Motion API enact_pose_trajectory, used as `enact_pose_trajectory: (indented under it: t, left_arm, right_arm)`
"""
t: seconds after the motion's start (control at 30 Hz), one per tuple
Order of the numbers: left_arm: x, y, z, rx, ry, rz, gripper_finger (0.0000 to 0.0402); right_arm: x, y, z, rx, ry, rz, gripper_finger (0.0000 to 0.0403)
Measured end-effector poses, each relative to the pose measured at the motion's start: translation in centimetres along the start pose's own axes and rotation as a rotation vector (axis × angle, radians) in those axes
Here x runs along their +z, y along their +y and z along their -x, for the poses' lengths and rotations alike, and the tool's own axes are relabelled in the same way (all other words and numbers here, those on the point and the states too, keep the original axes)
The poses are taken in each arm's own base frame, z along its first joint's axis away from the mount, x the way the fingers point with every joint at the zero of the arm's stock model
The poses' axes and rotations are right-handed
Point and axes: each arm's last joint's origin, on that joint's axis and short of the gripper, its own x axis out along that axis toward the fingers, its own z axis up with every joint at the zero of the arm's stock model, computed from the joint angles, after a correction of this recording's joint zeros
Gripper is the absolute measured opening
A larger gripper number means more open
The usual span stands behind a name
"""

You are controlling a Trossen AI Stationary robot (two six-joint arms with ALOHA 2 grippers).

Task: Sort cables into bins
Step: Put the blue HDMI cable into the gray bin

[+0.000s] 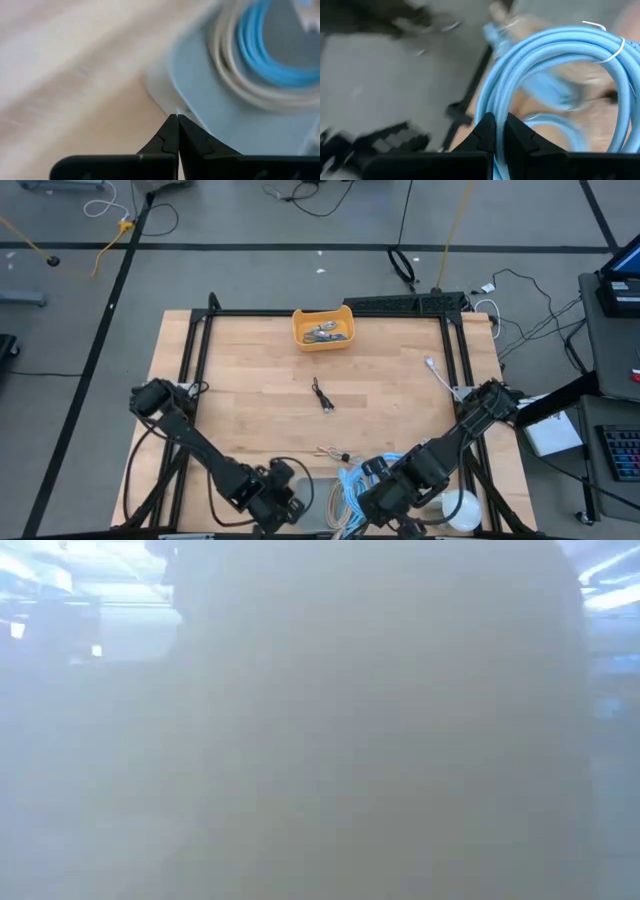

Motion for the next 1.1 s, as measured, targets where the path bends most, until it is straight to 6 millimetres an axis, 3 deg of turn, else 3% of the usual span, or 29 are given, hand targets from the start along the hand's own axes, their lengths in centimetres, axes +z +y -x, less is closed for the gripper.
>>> enact_pose_trajectory:
  t: [0.13, 0.27, 0.57, 0.77, 0.93, 1.1]
  left_arm:
    - [1.1, 0.4, 1.8, 0.026, -0.080, 0.048, 0.0003]
    - [2.0, 0.2, 2.6, 0.001, -0.086, 0.031, 0.0003]
    - [2.3, 0.1, 2.6, -0.008, -0.132, 0.061, 0.0006]
    - [2.6, 0.6, 2.6, 0.038, -0.171, 0.117, 0.0008]
    - [2.6, 1.1, 2.7, 0.077, -0.205, 0.152, 0.0004]
    - [2.9, 1.3, 4.2, 0.069, -0.233, 0.159, 0.0010]
  right_arm:
    - [-0.5, -0.1, -1.2, 0.150, 0.084, 0.048, 0.0008]
    - [-0.7, -1.2, -2.1, 0.175, 0.122, 0.033, 0.0008]
    - [1.2, -3.8, -1.5, 0.143, -0.027, 0.015, 0.0008]
    - [1.6, -6.1, -4.8, 0.088, 0.080, -0.027, 0.0008]
    - [3.4, -6.3, -7.3, 0.051, 0.071, 0.041, 0.0008]
    - [5.4, -5.7, -7.0, 0.039, -0.018, 0.083, 0.0008]
